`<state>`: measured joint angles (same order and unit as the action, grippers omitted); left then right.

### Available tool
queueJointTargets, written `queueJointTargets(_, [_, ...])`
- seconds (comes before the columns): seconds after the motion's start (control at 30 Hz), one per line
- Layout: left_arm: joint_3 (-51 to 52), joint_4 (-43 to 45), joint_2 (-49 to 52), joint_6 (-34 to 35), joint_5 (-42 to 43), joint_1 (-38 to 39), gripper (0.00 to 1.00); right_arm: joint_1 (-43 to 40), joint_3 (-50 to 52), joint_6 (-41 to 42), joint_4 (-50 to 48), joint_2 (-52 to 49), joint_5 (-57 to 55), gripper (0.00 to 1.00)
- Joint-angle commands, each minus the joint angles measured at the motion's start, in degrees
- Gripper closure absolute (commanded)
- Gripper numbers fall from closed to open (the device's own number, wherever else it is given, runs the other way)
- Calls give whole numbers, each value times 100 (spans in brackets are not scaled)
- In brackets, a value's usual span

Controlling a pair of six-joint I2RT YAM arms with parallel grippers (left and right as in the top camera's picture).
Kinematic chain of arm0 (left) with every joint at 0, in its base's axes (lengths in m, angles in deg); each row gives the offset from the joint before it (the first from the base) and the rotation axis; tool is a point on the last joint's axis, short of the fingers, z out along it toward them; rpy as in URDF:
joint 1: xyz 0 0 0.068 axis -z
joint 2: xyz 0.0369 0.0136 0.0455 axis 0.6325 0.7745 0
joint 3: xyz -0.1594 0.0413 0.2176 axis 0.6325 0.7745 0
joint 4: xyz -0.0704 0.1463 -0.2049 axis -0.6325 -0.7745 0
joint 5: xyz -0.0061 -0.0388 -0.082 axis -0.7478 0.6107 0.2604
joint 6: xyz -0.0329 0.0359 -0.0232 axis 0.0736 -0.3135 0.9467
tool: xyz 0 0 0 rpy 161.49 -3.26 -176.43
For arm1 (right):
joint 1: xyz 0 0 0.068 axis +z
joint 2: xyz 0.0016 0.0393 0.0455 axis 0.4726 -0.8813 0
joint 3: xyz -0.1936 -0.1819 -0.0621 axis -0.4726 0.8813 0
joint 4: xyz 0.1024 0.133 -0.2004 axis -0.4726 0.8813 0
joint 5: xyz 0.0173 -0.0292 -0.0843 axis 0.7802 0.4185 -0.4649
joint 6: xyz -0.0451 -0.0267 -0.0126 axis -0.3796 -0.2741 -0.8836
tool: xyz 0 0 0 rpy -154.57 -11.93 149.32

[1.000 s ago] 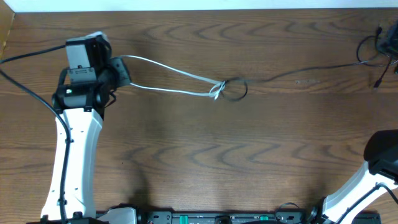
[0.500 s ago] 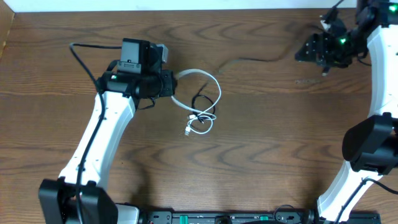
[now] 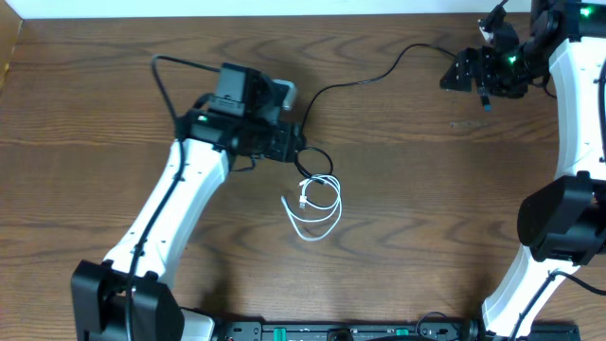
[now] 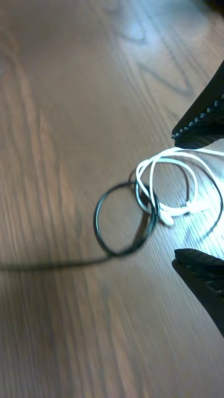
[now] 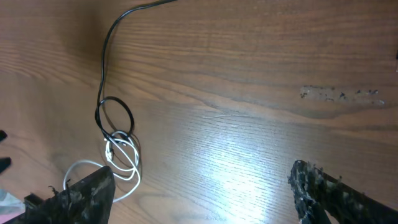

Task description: Untangle cables

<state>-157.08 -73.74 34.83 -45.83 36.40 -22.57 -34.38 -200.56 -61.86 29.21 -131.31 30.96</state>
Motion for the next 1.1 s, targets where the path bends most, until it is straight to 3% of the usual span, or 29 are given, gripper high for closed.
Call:
queueJointTargets(0.0, [-20,92,452,-13,37,247,45,39,37,48,-26,26,13,14])
queueJointTargets(0.1, [-20,149,1126,1121,-472,367,54,39,37,48,-44,26,11,14])
queueJointTargets(0.23, [-20,197,1635,1869,-730,367,57,44,39,46,-94,26,-11,15])
queueJointTargets(0.33, [-20,385,1860,2041,-826,369,60,50,37,46,-136,26,-11,15])
queueJointTargets(0.4, [-20,527,1919,2059,-826,374,70,50,37,46,-151,26,-24,15])
queueJointTargets(0.57, [-20,627,2096,2531,-1158,439,72,59,37,46,-168,26,-35,15])
queueJointTargets(1.07, [105,612,2131,2684,-1425,544,75,66,37,50,-140,26,-31,17])
